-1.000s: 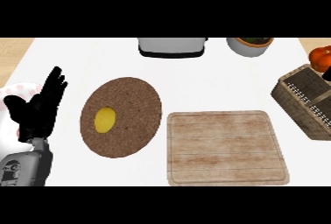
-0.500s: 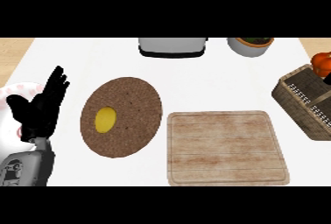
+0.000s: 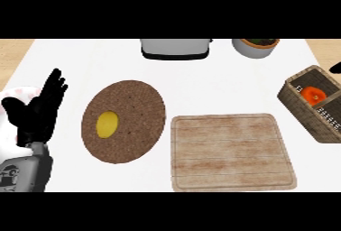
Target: Pick the squash from the cutting board and place it in the basket
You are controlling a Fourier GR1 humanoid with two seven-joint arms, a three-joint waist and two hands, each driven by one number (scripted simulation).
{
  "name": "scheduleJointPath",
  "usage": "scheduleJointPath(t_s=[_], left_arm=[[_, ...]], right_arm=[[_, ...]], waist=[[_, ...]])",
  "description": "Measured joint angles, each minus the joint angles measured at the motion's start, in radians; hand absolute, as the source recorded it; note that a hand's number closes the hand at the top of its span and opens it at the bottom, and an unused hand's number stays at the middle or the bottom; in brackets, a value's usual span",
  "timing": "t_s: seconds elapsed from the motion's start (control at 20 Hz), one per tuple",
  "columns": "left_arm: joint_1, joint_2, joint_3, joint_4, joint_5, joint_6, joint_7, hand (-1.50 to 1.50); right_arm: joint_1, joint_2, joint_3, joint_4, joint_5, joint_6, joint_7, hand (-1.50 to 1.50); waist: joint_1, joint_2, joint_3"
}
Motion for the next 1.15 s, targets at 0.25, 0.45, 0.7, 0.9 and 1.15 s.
scheduleJointPath(t_s=[0.25, 0.45, 0.7, 0.9, 1.15], left_arm=[[0.002, -0.008, -0.001, 0.006, 0.0, 0.004, -0.007, 0.0], [0.038, -0.004, 0.005, -0.005, 0.003, -0.004, -0.027, 0.0], [0.05, -0.001, 0.014, -0.004, -0.001, 0.004, -0.032, 0.0], [0.06, -0.005, 0.014, -0.01, -0.001, 0.007, -0.032, 0.0], [0.056, -0.009, 0.007, -0.029, -0.007, 0.014, -0.013, 0.0]], right_arm=[[0.0, 0.007, -0.071, -0.083, -0.062, -0.122, 0.015, -1.5], [0.047, 0.005, -0.135, -0.189, -0.125, -0.181, 0.05, -1.5], [0.146, 0.013, -0.208, -0.386, -0.212, -0.196, 0.111, -1.5], [0.292, 0.02, -0.273, -0.592, -0.305, -0.154, 0.139, -1.5], [0.495, 0.05, -0.346, -0.898, -0.425, -0.062, 0.171, -1.5]], waist=[[-0.002, -0.001, 0.0], [-0.013, -0.006, -0.001], [-0.031, -0.012, -0.001], [-0.04, -0.013, -0.001], [-0.04, -0.012, -0.001]])
